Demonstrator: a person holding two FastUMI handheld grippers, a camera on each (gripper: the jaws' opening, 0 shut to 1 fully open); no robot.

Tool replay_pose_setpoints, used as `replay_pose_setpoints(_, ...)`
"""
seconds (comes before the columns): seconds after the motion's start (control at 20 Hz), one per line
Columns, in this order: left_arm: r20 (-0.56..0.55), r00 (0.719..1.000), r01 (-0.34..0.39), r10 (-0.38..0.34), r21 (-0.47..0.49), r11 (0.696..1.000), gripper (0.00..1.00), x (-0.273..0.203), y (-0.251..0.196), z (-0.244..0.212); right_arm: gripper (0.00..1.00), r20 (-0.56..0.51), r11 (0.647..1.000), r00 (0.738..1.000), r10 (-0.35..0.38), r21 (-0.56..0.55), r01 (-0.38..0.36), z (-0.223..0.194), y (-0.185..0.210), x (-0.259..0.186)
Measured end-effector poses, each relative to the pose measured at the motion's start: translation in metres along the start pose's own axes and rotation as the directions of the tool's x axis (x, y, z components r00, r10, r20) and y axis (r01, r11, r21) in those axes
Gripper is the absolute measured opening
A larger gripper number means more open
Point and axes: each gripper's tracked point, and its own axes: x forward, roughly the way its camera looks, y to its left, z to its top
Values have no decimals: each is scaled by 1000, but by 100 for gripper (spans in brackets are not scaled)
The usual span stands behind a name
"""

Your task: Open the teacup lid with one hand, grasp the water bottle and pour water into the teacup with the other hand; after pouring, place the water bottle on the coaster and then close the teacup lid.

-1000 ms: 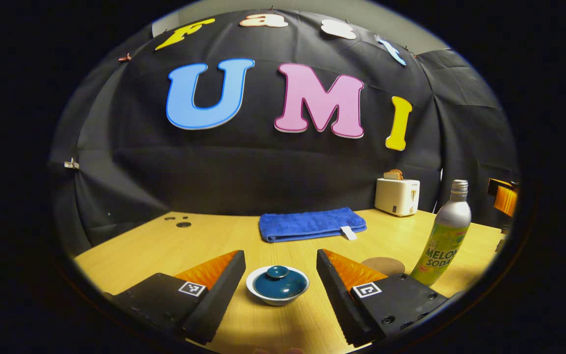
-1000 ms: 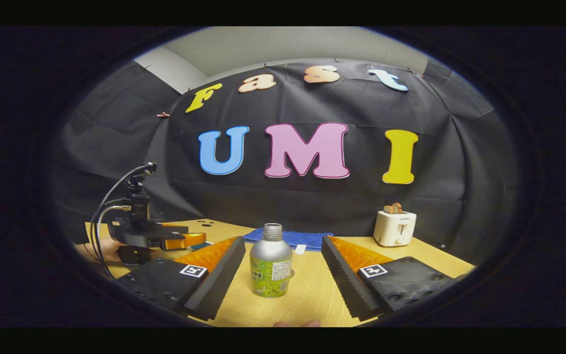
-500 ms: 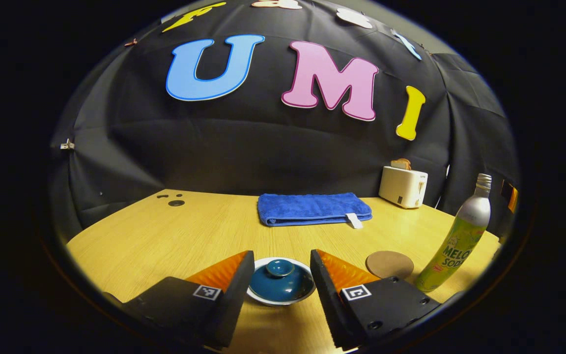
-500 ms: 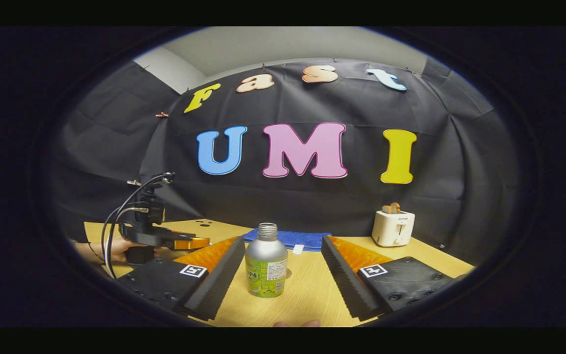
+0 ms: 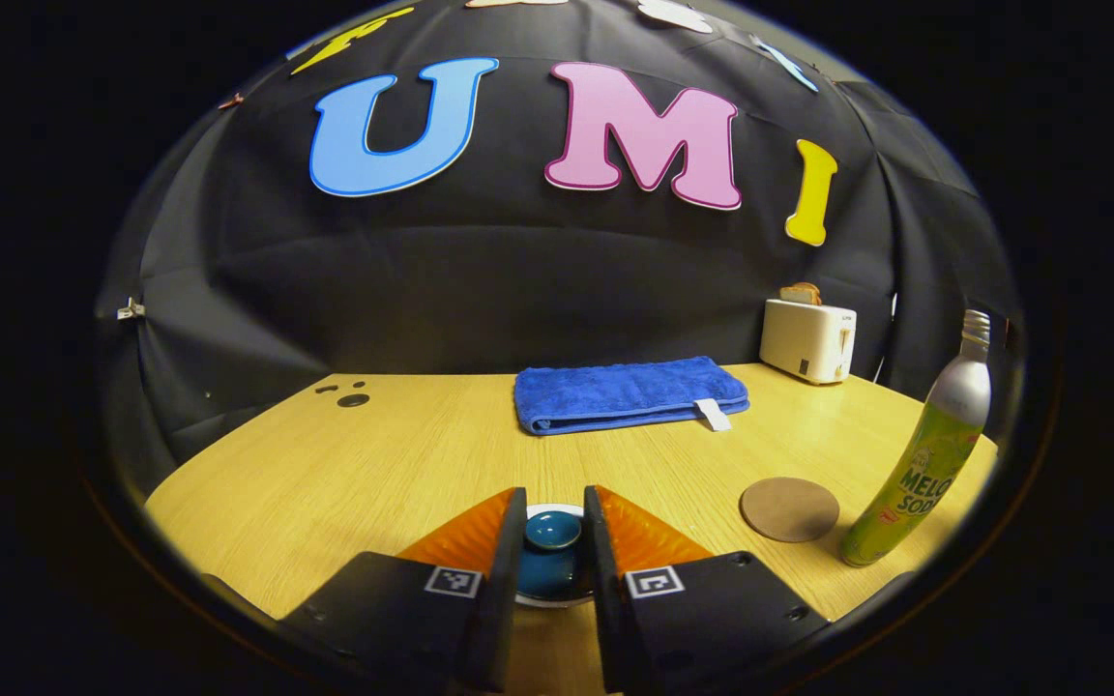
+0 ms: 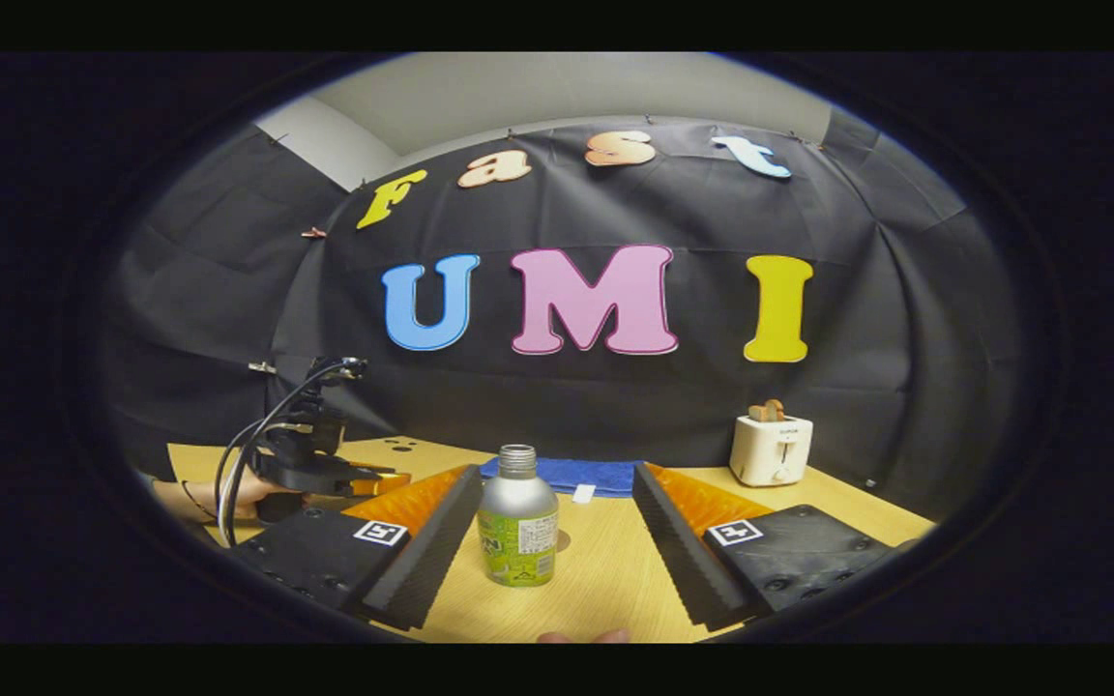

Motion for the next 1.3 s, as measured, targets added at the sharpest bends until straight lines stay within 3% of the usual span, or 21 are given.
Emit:
replay_pose_setpoints(0.2,33,999,2,-1,-28,1000,30,-3,2,5,96,-11,1000,1000,5,2,-5,-5,2,2)
replay_pose_setpoints(0.45,95,995,34,-26,-85,996,30,-18,4,15,97,-46,1000,999,17,20,-16,-23,9,10)
replay_pose_setpoints(0.6,195,980,50,-25,-122,991,30,-49,12,42,97,-99,999,995,23,43,-19,-46,15,17)
replay_pose_setpoints(0.7,246,967,116,-62,-211,971,30,-74,13,58,96,-137,999,990,16,52,-9,-63,15,23)
replay_pose_setpoints(0.8,275,953,216,-129,-319,923,30,-98,16,70,97,-176,998,984,17,60,-6,-77,18,29)
replay_pose_setpoints(0.85,286,949,231,-134,-339,912,30,-107,25,75,97,-187,998,982,16,60,-5,-80,20,32)
replay_pose_setpoints(1.0,296,954,142,-52,-289,947,30,-128,63,68,97,-204,999,979,-1,37,8,-91,24,42)
replay_pose_setpoints(1.3,285,958,96,-16,-267,959,30,-133,80,59,96,-222,1000,975,-25,10,28,-107,35,51)
